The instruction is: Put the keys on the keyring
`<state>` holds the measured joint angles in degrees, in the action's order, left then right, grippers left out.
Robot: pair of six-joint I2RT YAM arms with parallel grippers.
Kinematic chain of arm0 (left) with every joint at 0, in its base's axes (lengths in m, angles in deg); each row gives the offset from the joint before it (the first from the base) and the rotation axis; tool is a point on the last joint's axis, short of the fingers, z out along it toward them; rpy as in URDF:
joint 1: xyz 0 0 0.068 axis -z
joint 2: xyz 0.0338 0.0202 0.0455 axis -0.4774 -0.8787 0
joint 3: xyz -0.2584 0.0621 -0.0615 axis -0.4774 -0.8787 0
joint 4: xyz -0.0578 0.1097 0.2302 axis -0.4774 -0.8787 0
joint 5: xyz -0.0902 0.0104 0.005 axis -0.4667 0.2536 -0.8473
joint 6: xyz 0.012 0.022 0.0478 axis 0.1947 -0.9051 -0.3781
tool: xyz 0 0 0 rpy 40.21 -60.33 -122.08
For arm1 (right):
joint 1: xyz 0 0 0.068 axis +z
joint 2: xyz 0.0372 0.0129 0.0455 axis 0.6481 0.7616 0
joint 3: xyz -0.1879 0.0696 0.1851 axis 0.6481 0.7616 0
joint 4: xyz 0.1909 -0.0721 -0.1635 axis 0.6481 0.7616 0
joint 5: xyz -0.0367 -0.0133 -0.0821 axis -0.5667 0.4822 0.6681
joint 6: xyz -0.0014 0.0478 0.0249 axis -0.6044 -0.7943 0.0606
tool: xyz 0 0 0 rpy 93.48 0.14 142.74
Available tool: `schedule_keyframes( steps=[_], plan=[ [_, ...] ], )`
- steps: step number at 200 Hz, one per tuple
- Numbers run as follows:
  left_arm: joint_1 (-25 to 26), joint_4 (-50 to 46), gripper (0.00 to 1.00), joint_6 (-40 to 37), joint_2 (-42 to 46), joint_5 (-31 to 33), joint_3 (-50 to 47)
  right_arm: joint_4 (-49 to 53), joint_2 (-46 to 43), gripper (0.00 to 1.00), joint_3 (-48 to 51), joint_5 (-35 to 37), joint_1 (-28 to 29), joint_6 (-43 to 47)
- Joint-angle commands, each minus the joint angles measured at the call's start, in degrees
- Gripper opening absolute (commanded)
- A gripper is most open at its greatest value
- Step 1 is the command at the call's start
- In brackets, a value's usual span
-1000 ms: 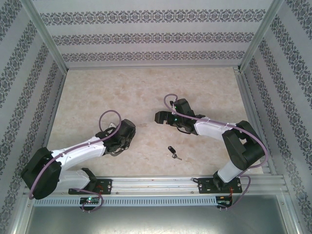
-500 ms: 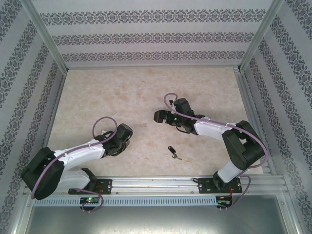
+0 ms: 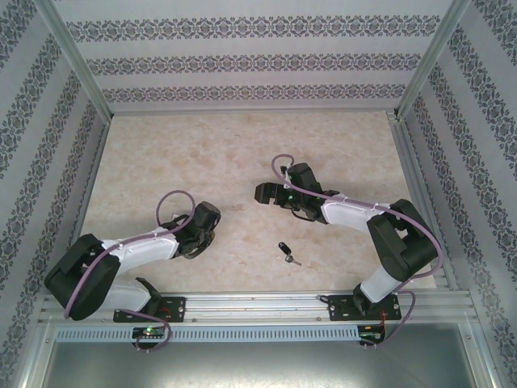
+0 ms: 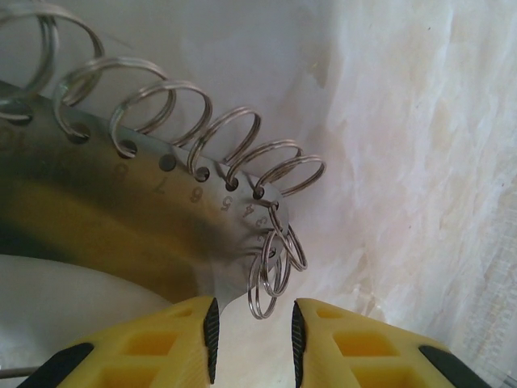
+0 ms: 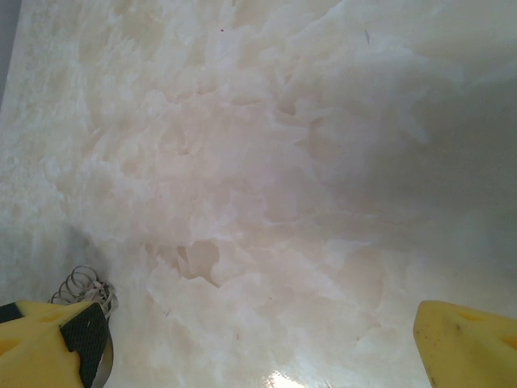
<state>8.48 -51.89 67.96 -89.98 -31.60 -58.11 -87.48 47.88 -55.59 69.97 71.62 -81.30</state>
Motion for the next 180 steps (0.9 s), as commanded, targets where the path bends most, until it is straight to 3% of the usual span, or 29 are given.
schedule_keyframes(
  steps=[1,153,180],
  plan=[
    [-0.8,2.6,0.33,-0.5,-0.8,-0.7,-0.4,-0.9,0.7,0.97,0.6,-0.3,-0.5,-0.6],
    [-4.7,8.0,0.33,-2.6,-5.5,-3.2,-1.3,-1.6,1.1,0.98,0.9,-0.3,-0.5,-0.7],
    [-4.8,9.4,0.25,-3.0,-6.2,-3.7,-1.2,-1.6,1.1,0.97,1.0,-0.2,-0.5,-0.7]
  ],
)
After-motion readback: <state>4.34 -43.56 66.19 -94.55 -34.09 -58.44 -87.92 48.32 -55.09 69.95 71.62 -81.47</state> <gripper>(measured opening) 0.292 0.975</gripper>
